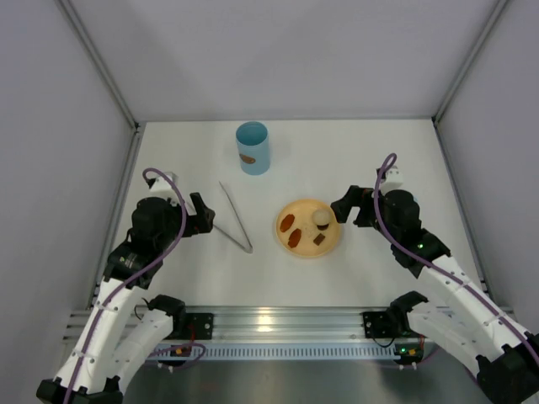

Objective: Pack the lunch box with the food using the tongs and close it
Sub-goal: Pick up the clamp at the center of the board.

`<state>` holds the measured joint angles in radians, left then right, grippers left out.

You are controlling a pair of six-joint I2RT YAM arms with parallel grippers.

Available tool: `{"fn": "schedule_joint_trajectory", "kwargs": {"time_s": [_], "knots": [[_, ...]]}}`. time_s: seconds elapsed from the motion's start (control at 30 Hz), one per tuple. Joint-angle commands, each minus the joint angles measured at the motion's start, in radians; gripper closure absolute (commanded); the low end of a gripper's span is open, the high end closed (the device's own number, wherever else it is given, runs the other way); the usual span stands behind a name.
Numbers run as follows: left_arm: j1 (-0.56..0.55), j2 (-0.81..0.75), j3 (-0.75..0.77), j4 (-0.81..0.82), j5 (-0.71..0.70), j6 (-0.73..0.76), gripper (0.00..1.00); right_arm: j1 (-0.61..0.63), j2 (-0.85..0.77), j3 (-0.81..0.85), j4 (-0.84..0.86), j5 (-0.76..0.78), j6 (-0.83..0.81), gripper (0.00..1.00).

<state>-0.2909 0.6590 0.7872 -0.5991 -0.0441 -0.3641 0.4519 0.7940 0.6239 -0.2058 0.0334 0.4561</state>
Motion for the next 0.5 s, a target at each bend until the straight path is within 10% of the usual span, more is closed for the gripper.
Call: {"fn": "schedule_joint_trajectory", "kwargs": {"time_s": [0.0,0.47], "knots": [[-0.002,-0.006,-0.005,0.01,0.009,0.01,0.01,0.022,-0.009,0.053,0.014,0.016,0.007,0.0],[-0.002,-0.007,-0.006,0.012,0.012,0.01,0.01,0.022,-0.006,0.051,0.003,0.016,0.01,0.0]]}}
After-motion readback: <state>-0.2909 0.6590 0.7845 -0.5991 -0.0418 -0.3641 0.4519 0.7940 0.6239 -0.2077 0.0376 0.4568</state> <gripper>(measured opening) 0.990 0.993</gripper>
